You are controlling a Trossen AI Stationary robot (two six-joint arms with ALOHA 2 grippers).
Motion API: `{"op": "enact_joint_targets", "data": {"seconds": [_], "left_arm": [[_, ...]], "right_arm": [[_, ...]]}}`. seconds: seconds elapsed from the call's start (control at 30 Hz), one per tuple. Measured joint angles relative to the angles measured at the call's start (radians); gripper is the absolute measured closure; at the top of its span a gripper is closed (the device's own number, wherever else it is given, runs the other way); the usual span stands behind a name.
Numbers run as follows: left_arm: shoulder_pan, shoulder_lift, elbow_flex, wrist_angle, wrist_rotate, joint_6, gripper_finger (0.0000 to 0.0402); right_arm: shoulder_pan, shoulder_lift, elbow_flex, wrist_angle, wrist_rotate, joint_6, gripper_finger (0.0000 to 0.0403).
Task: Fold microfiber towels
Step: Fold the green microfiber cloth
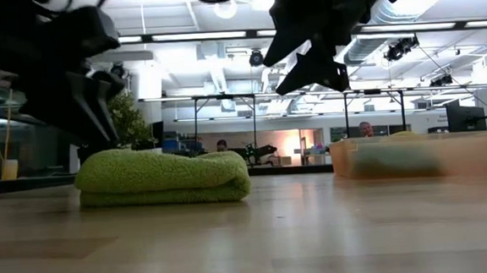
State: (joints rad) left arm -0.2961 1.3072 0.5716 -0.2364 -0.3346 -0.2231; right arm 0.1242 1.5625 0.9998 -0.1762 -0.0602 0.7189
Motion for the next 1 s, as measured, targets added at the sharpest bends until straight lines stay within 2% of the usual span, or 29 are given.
{"op": "enact_joint_targets", "data": {"seconds": [0.07, 0.2, 0.47, 0.7, 1.0], "left_arm": [[0.034, 0.029, -0.001, -0.008, 0.054, 0.049, 0.0327], [0.062, 0.058, -0.001, 0.008, 0.084, 0.141, 0.0327], [0.033, 0.059, -0.001, 0.050, 0.147, 0.292, 0.0327], [0.026, 0.106, 0.000, 0.110, 0.071, 0.364, 0.0327], [0.029, 0.136, -0.001, 0.196, 0.064, 0.440, 0.0327]], "right_arm": [[-0.001, 0.000, 0.000, 0.002, 0.003, -0.006, 0.0197], [-0.002, 0.000, 0.000, 0.001, 0.005, -0.015, 0.0197], [-0.002, 0.000, 0.000, 0.001, 0.005, -0.001, 0.0197], [-0.002, 0.000, 0.000, 0.001, 0.035, 0.020, 0.0197], [-0.002, 0.000, 0.000, 0.002, 0.045, 0.043, 0.0197]]}}
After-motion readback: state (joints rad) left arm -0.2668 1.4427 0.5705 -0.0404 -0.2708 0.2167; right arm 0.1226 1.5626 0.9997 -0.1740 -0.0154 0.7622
